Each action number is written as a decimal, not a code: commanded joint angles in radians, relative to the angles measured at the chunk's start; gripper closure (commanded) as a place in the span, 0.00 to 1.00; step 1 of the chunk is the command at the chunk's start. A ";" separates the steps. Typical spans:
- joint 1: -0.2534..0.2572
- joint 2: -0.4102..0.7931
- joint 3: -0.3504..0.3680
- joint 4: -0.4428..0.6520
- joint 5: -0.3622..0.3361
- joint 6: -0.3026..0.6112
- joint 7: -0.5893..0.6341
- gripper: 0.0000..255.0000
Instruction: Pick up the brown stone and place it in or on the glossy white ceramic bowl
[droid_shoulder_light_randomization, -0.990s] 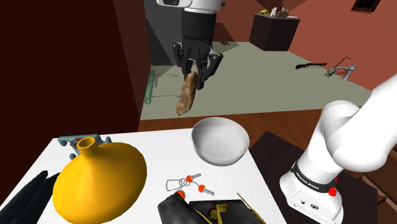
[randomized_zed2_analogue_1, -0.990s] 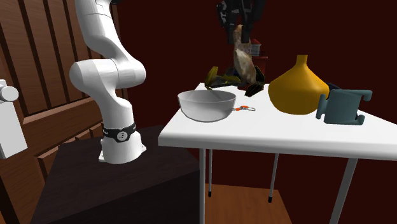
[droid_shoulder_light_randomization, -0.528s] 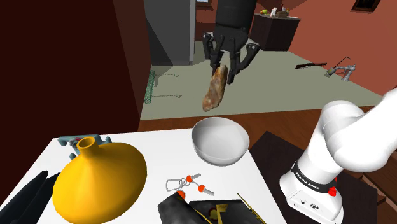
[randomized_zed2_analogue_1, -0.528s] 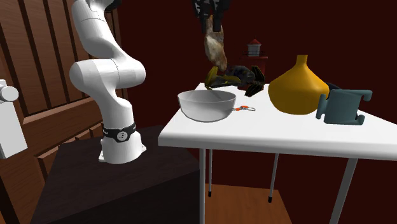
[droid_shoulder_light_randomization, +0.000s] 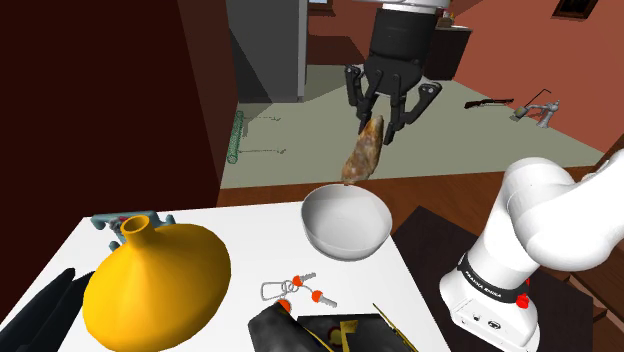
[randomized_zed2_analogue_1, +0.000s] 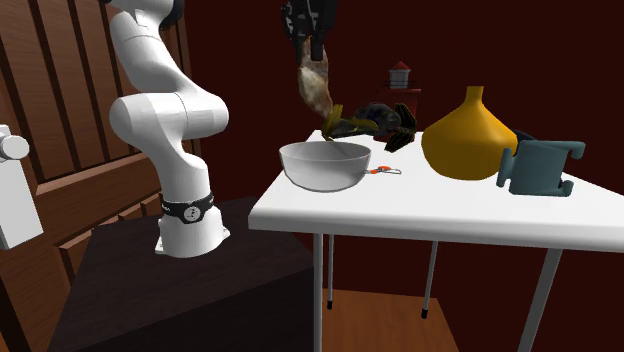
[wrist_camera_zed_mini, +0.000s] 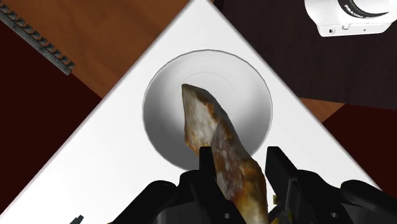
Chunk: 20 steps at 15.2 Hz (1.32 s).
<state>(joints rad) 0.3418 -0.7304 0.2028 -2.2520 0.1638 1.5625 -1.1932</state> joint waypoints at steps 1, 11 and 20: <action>0.002 -0.008 0.003 -0.031 0.003 0.024 -0.001 1.00; 0.009 -0.035 0.018 -0.182 0.019 0.148 -0.009 1.00; 0.012 -0.039 0.024 -0.234 0.025 0.195 -0.011 1.00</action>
<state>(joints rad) 0.3538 -0.7693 0.2267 -2.4853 0.1886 1.7570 -1.2046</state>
